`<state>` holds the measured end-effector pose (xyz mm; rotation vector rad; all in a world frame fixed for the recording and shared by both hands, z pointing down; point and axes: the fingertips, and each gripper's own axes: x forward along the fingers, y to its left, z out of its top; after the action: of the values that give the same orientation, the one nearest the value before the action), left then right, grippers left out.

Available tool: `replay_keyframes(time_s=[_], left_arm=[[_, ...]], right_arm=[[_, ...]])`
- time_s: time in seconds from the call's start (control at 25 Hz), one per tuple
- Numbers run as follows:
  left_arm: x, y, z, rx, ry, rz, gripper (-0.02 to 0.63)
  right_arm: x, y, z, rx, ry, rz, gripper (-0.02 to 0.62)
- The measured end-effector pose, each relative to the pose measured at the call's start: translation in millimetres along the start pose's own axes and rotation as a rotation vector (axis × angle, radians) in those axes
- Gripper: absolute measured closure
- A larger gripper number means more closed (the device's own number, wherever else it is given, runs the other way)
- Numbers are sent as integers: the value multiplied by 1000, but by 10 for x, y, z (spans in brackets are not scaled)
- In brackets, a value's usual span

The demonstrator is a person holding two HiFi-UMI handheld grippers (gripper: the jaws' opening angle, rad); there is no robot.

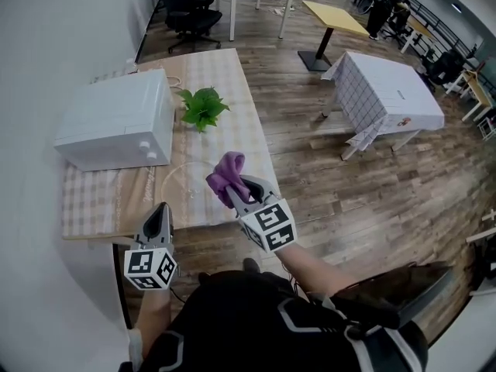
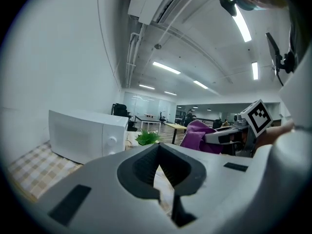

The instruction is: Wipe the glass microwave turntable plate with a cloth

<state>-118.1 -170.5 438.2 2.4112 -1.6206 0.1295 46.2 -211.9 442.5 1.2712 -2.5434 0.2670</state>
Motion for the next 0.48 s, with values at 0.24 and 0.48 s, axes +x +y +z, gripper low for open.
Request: replay_keyframes(time_s=[0.24,0.48], left_arm=[[-5,-42,61,32,-6,20,602],[-22,-52,142,1,-23,10,603]], right_arm=[[12,41,-5,2,4,8,505],[23,39,1,21,1,-1,505]])
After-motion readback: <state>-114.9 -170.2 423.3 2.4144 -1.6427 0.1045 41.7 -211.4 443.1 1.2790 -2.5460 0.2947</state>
